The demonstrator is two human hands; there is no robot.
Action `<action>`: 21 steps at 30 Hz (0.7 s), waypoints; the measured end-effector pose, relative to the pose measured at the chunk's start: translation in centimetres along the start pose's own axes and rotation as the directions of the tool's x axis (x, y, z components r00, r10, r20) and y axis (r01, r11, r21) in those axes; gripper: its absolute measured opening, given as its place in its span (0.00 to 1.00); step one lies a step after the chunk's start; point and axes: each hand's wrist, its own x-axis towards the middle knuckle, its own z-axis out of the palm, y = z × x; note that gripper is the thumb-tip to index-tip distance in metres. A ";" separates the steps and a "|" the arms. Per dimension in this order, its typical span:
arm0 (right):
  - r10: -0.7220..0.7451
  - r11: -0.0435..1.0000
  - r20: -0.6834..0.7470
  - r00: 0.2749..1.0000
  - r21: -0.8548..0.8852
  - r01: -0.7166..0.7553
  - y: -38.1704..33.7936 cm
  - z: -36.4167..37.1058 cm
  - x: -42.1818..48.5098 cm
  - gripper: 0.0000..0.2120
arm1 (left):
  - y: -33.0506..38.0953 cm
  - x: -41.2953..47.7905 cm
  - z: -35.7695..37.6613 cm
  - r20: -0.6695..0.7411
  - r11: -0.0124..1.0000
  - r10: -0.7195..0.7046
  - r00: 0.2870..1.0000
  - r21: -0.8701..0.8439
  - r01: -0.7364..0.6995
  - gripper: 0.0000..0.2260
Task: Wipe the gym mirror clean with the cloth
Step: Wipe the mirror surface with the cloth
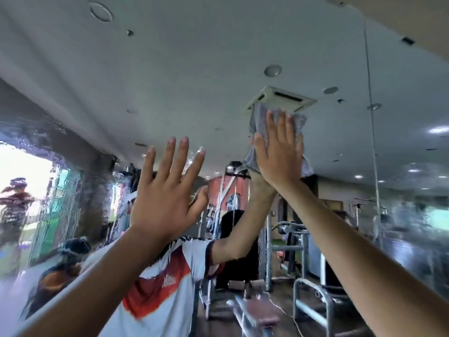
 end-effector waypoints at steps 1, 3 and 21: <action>-0.142 0.990 0.025 0.990 0.011 0.142 -0.5 -0.3 -1.4 0.30 | 0.0 0.0 -0.1 -0.001 1.000 -0.002 1.000 -0.009 0.002 0.30; -0.498 0.867 0.091 0.863 0.019 0.498 0.9 -1.2 -4.6 0.28 | 0.2 -0.1 -0.2 0.000 1.000 -0.011 1.000 -0.027 0.011 0.30; -0.405 0.914 0.180 0.896 0.069 0.399 4.9 -2.3 -10.1 0.27 | 2.0 -2.3 -0.4 0.000 0.997 -0.066 0.998 -0.040 0.066 0.30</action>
